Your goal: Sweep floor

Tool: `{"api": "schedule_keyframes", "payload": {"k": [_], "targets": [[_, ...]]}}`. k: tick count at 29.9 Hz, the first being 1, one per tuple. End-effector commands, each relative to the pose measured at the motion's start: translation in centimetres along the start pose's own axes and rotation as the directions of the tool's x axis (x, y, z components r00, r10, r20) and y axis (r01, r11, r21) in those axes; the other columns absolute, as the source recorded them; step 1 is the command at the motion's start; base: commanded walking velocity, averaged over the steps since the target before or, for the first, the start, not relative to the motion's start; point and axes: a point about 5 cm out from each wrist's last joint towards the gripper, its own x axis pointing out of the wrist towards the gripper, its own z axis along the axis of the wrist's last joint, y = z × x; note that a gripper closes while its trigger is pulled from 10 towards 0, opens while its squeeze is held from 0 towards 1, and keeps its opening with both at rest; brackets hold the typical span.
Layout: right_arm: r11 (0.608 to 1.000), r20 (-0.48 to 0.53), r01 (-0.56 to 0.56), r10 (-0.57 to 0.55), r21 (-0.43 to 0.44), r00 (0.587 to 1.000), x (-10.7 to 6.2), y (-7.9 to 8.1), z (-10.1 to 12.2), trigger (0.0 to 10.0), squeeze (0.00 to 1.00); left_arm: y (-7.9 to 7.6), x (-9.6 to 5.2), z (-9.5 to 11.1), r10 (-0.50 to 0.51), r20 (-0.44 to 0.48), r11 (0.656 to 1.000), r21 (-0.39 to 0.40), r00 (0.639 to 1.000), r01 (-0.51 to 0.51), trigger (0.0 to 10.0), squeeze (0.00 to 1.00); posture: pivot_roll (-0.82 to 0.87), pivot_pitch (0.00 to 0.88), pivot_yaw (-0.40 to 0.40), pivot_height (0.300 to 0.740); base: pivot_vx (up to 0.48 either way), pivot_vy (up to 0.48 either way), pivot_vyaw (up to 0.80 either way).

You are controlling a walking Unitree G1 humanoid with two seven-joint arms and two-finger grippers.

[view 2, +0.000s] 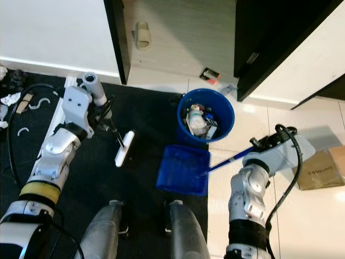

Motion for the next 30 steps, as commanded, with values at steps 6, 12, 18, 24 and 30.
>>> {"api": "schedule_keyframes", "payload": {"k": [6,12,18,24,30], "targets": [[0.989,-0.048,-0.060,0.054,-0.138,0.997,-0.4,-2.5,1.5,10.0,0.00,0.4,-0.3,-0.4,0.000,-0.029,1.000,0.015,1.000,0.000,10.0,0.00,0.03,0.210,-0.034,0.740,0.000,0.000,0.00],[0.985,-0.034,-0.075,0.071,-0.155,0.997,-0.5,-2.3,1.6,10.0,0.00,0.4,-0.4,-0.5,-0.001,-0.033,1.000,0.013,0.999,0.001,10.0,0.00,0.04,0.209,-0.033,0.740,0.000,0.000,0.00],[0.990,-0.030,-0.102,0.100,-0.093,0.995,-1.0,-1.2,0.7,10.0,0.00,0.5,-0.4,-0.6,0.001,-0.034,1.000,0.013,0.999,-0.001,10.0,0.00,0.04,0.204,-0.026,0.740,0.000,0.000,0.00],[0.996,-0.038,-0.087,0.088,0.021,0.995,-1.7,-0.5,-0.7,10.0,0.00,0.6,-0.4,-0.4,0.000,-0.026,1.000,0.015,1.000,0.000,10.0,0.00,0.05,0.202,-0.025,0.740,0.000,0.000,0.00],[0.994,0.034,-0.097,0.095,0.043,0.995,-1.5,0.0,-0.5,10.0,0.00,0.8,-0.4,-0.3,0.000,-0.026,1.000,0.019,1.000,0.000,10.0,0.00,0.05,0.200,-0.021,0.740,0.000,0.000,0.00]]}}
